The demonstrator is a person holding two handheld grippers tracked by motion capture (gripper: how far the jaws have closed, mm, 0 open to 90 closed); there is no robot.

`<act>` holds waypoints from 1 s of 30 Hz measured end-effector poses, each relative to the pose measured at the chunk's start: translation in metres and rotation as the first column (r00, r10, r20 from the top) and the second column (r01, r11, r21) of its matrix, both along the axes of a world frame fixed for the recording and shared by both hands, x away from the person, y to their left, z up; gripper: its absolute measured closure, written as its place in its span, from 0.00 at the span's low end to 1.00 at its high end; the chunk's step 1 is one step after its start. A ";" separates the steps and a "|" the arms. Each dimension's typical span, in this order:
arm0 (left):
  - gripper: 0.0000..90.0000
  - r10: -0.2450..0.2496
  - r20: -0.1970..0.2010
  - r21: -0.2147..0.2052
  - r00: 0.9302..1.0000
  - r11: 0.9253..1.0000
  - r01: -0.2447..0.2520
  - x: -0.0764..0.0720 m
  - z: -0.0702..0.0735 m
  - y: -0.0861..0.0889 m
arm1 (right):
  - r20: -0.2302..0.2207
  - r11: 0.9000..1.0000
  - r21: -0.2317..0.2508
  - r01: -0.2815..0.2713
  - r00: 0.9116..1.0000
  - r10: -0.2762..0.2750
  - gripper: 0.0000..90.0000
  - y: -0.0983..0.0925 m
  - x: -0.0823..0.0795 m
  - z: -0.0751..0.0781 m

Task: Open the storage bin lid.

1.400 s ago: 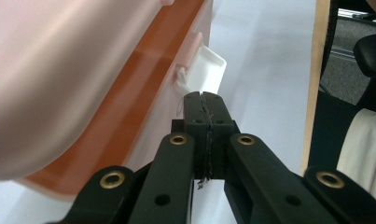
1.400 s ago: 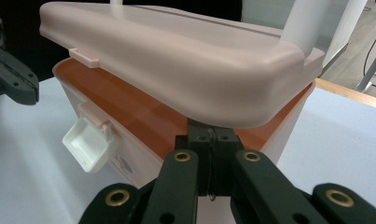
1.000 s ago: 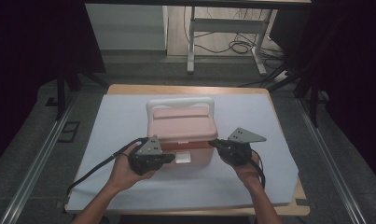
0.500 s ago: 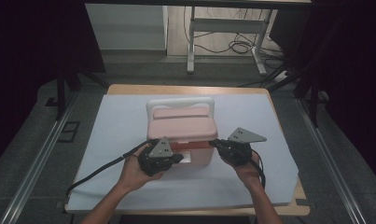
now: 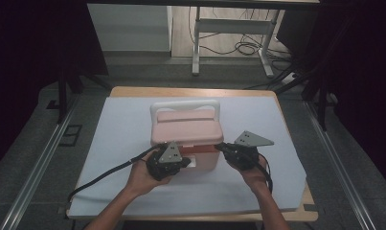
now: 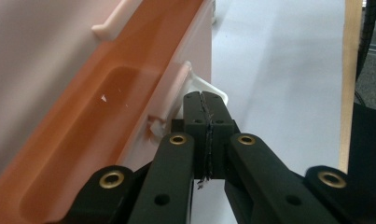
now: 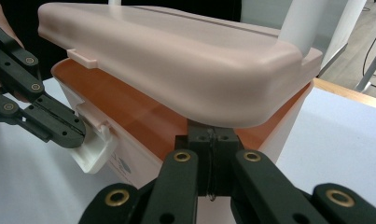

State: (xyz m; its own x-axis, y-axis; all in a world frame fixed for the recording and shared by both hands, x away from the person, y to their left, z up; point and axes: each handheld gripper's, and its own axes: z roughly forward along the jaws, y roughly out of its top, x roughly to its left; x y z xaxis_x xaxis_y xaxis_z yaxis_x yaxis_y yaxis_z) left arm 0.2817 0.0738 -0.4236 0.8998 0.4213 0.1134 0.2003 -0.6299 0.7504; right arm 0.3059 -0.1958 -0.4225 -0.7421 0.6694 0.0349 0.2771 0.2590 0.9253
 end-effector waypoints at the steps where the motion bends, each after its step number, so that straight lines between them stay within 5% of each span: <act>1: 1.00 0.003 0.002 0.004 1.000 1.000 -0.003 0.000 0.000 0.000 | 0.000 1.000 0.000 0.000 1.000 0.000 1.00 0.000 0.000 0.000; 30: 1.00 0.001 0.013 0.019 1.000 1.000 -0.001 0.000 -0.001 -0.001 | 0.008 1.000 0.008 0.008 1.000 -0.008 1.00 -0.001 0.000 0.005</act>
State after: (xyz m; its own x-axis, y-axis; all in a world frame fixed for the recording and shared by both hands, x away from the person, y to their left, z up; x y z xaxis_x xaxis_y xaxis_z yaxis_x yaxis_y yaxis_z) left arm 0.2814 0.0731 -0.4249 0.8977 0.4200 0.1331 0.1911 -0.6435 0.7412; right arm 0.3059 -0.1970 -0.4177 -0.7372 0.6748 0.0339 0.2715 0.2498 0.9295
